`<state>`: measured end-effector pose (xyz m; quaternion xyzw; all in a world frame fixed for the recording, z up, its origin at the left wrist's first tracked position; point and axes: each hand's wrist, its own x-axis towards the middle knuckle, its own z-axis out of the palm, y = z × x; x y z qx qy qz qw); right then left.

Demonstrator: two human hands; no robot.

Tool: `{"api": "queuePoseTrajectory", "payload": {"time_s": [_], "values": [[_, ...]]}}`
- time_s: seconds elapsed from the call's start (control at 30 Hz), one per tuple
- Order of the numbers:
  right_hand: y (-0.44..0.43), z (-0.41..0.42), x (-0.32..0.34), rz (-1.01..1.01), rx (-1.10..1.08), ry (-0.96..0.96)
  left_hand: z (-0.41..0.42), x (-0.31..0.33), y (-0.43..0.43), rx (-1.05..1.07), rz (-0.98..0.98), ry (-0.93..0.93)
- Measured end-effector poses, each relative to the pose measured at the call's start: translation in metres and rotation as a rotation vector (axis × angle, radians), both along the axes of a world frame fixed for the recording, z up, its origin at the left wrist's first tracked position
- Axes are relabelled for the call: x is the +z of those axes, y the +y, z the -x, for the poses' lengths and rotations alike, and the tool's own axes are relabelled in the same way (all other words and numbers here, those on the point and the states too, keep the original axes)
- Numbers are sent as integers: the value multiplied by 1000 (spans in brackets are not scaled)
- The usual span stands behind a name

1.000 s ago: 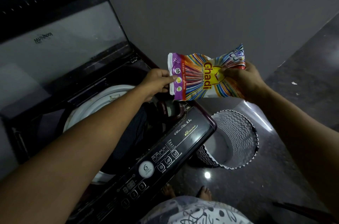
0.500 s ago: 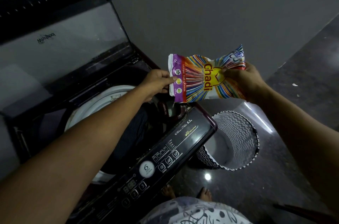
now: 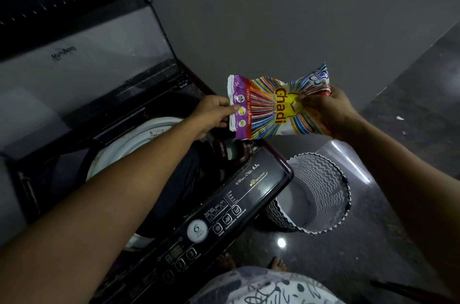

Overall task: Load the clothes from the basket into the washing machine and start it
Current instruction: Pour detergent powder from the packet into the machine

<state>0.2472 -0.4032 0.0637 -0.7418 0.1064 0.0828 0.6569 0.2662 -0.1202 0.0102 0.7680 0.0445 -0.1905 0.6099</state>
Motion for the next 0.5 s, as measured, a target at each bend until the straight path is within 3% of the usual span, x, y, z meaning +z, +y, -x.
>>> {"api": "queuePoseTrajectory", "payload": {"time_s": [0.5], "values": [[-5, -12, -6, 47, 22, 34, 1, 0, 1, 25, -15, -2]]}}
